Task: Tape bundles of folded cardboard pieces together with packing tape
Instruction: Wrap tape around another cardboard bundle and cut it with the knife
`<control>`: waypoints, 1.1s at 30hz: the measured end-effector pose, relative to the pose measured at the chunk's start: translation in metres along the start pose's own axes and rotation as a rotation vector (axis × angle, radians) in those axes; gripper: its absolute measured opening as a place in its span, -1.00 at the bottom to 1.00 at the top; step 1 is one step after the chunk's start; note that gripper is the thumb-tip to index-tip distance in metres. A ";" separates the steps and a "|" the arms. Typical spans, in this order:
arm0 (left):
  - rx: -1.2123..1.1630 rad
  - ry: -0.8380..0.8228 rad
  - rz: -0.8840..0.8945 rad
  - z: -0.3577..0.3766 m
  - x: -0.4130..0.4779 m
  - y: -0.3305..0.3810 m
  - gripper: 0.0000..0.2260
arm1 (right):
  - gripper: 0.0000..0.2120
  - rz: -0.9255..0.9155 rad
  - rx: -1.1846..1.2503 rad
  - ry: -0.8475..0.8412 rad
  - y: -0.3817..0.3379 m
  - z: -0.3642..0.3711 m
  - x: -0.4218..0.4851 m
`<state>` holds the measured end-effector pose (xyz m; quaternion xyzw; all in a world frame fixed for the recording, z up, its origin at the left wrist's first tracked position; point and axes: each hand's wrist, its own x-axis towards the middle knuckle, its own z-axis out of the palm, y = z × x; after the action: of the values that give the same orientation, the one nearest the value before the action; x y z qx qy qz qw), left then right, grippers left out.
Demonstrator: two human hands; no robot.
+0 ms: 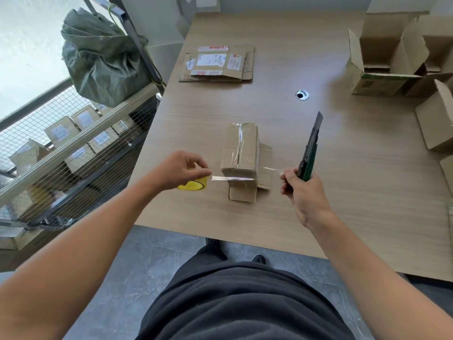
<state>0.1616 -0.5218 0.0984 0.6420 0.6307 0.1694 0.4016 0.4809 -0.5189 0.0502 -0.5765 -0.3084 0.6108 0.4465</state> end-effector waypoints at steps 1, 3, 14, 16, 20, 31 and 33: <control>0.056 0.006 0.007 -0.002 0.004 -0.004 -0.91 | -0.82 0.018 0.011 0.014 0.007 0.004 0.000; 0.195 0.028 0.010 -0.002 0.012 -0.011 -0.90 | -0.80 0.038 0.056 0.086 0.018 0.015 0.004; 0.243 0.131 0.000 0.014 0.052 -0.061 -0.88 | -0.78 0.052 0.022 0.241 0.053 0.050 0.044; 0.263 0.158 -0.009 0.025 0.062 -0.073 -0.87 | -0.79 0.075 0.018 0.251 0.064 0.053 0.054; 0.312 0.214 0.063 0.048 0.081 -0.085 -0.83 | -0.86 0.103 -0.071 0.193 0.087 0.059 0.074; 0.433 0.104 0.232 0.048 0.094 -0.086 -0.70 | -0.90 -0.065 -0.633 0.113 0.075 0.058 0.082; 0.387 0.090 0.211 0.041 0.093 -0.087 -0.56 | -0.89 -0.220 -0.622 0.104 0.066 0.051 0.075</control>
<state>0.1465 -0.4566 -0.0174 0.7612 0.5982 0.1147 0.2226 0.4231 -0.4710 -0.0331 -0.6789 -0.5174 0.4053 0.3273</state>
